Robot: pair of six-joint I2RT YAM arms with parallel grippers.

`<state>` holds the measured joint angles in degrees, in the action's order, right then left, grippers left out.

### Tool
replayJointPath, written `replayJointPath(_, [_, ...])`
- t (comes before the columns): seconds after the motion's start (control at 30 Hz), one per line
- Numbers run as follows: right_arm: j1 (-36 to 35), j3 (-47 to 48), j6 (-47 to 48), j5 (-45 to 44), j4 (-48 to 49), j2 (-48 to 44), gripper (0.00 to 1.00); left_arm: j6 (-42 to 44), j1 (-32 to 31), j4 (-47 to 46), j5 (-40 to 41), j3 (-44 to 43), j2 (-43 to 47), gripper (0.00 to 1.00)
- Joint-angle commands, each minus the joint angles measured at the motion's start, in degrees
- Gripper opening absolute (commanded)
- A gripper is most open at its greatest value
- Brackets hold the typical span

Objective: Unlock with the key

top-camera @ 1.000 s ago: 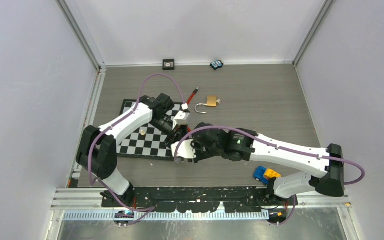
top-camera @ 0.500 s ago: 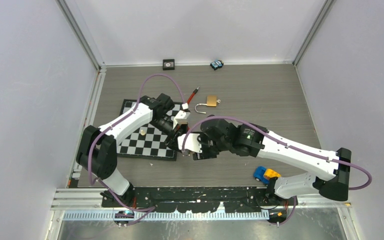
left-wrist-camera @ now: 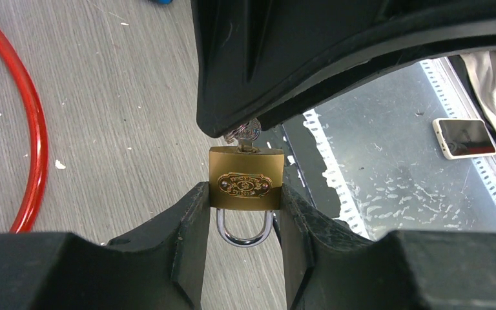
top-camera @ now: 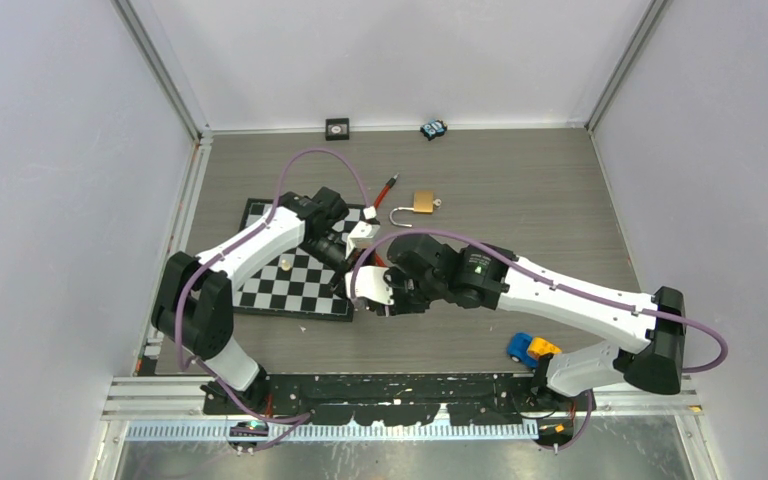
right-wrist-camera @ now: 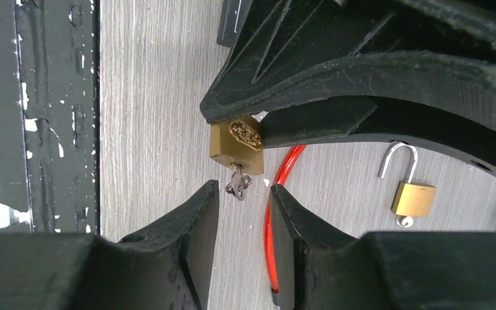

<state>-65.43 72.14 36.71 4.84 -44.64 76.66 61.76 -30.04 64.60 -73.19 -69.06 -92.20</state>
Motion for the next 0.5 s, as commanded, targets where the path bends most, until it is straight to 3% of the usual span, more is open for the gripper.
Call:
replayJointPath(0.0, [0.13, 3.14, -1.67, 0.16, 2.16, 0.9, 0.37, -0.75, -0.28, -1.29, -2.85, 0.4, 2.98, 0.0])
replayJointPath(0.1, [0.15, 3.36, -2.1, 0.01, 2.2, 1.46, 0.27, -0.96, -0.28, -1.46, -2.82, 0.63, 3.23, 0.0])
replayJointPath(0.33, [0.35, 2.45, -3.33, 0.17, 3.28, 1.92, 0.16, -2.63, -0.28, -3.24, -2.59, 1.29, 3.9, 0.0])
replayJointPath(0.47, [3.46, 1.82, -7.51, 3.16, 4.78, 1.27, 0.1, -10.13, -0.28, -11.88, -0.86, 3.89, 5.92, 0.0])
